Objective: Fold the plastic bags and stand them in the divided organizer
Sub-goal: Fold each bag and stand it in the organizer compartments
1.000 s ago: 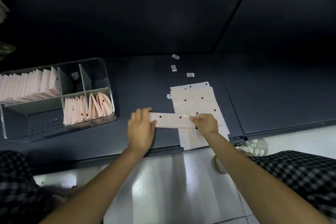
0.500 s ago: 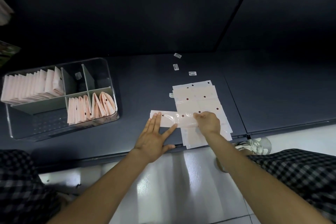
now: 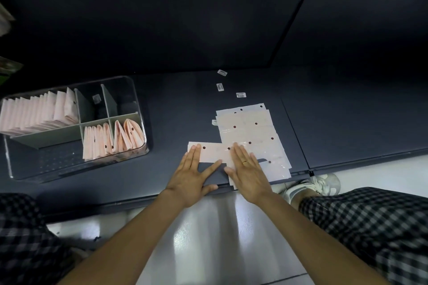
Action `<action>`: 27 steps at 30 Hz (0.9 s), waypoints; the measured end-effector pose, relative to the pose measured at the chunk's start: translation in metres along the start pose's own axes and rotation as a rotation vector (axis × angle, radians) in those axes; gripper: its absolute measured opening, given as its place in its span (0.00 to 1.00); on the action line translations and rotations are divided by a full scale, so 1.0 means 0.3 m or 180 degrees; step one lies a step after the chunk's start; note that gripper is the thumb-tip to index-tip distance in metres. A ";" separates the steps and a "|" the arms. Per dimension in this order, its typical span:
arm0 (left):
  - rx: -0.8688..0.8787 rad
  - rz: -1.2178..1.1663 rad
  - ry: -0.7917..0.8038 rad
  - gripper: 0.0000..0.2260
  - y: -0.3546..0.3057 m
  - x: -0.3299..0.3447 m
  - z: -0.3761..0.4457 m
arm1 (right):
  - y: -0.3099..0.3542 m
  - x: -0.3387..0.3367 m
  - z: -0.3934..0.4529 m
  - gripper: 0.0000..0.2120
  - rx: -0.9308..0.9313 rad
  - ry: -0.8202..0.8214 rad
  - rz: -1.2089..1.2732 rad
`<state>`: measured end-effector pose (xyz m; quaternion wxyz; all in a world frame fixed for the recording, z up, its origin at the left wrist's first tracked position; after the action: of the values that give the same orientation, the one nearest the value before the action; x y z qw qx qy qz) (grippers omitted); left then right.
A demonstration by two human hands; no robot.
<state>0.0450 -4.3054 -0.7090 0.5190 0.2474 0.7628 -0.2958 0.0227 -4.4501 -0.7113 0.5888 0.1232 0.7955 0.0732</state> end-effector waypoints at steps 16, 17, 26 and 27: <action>0.0095 -0.0204 0.0077 0.28 0.026 0.002 0.001 | -0.085 -0.191 0.185 0.10 0.0696 0.0418 0.0443; 0.0110 -0.0197 0.0093 0.28 0.027 0.001 -0.002 | -0.081 -0.189 0.189 0.10 0.0663 0.0447 0.0384; 0.0091 -0.0068 -0.0747 0.25 0.019 -0.126 -0.053 | -0.022 -0.181 0.087 0.08 0.1148 0.0802 0.1585; 0.0160 -0.0098 -0.0969 0.26 0.005 -0.142 -0.066 | -0.009 -0.157 0.058 0.10 0.1390 0.0931 0.2059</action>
<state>0.0476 -4.2932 -0.6638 0.6178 0.2009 0.6714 -0.3568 0.0521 -4.4664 -0.6737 0.3763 0.4770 0.7879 0.1008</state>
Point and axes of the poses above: each hand's wrist, its own z-axis towards the middle knuckle, its own x-axis out of the palm, y = z × x, the point moved 7 cm from there along z, towards the middle knuckle, and after that the axes turned 7 degrees about x, right-handed, at the moved point
